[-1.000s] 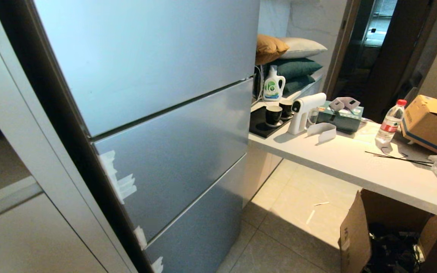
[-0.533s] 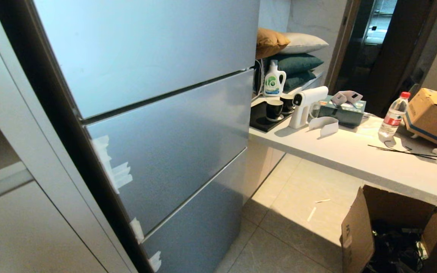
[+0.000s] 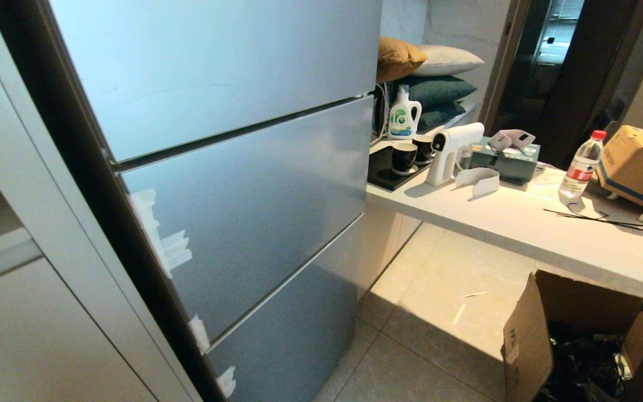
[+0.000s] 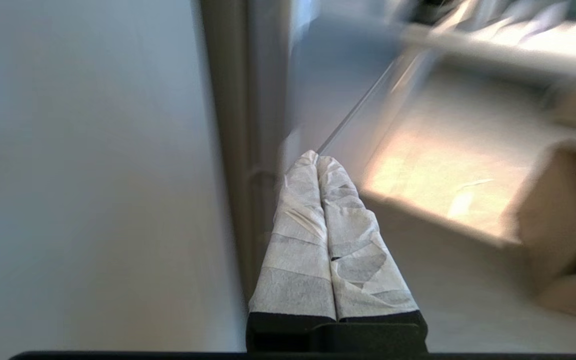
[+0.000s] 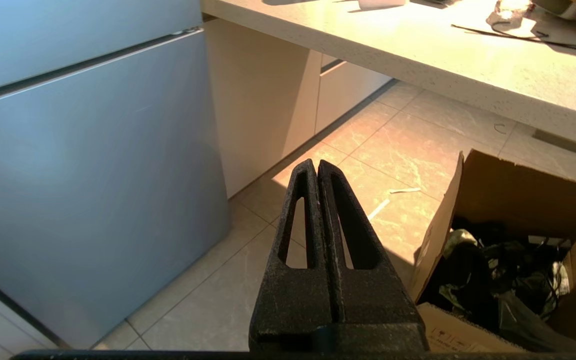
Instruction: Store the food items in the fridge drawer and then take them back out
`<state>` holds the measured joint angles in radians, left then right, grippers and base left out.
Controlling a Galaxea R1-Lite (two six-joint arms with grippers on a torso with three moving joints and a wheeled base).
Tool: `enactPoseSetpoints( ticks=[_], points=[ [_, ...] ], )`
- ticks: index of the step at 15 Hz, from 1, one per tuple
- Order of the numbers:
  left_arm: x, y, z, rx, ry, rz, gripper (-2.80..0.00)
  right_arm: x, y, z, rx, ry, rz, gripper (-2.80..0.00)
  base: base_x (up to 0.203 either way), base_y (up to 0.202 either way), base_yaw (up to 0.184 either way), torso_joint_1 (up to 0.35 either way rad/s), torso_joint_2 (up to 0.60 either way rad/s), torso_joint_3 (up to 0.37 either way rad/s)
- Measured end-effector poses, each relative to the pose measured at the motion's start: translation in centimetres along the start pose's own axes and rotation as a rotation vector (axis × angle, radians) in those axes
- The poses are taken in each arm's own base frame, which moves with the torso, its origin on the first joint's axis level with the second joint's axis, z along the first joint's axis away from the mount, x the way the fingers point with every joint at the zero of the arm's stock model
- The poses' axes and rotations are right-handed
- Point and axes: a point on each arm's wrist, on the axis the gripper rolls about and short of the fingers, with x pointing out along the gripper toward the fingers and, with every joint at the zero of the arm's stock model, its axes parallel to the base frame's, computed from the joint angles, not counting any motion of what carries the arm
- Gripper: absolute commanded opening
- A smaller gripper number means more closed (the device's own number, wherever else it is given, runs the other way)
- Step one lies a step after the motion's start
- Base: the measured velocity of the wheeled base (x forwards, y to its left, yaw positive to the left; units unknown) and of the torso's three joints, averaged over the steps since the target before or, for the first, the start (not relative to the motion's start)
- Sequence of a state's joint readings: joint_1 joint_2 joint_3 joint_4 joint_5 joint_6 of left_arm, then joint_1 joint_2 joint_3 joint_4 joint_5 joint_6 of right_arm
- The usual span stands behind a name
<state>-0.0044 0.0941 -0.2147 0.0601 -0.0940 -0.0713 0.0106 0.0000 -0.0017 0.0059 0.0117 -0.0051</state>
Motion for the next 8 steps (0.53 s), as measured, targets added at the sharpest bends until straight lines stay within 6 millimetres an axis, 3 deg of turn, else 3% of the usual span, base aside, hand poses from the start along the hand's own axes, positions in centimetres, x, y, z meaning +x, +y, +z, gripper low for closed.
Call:
enactPoseSetpoints(
  ticks=[3, 5, 8],
  points=[
    [2.8, -0.2, 4.4, -0.122, 0.062, -0.093, -2.8, 0.0, 0.0, 0.0, 0.005, 0.0, -0.009, -2.8, 0.0, 0.0, 0.0, 0.0, 0.0, 0.0],
    [6.5, -0.2, 6.0, -0.168, 0.142, -0.14, -2.8, 0.0, 0.0, 0.0, 0.017, 0.0, -0.011, -2.8, 0.0, 0.0, 0.0, 0.0, 0.0, 0.0],
    [12.9, -0.3, 6.7, -0.183, 0.222, -0.158, -2.8, 0.0, 0.0, 0.0, 0.031, -0.001, -0.015, -2.8, 0.0, 0.0, 0.0, 0.0, 0.0, 0.0]
  ],
)
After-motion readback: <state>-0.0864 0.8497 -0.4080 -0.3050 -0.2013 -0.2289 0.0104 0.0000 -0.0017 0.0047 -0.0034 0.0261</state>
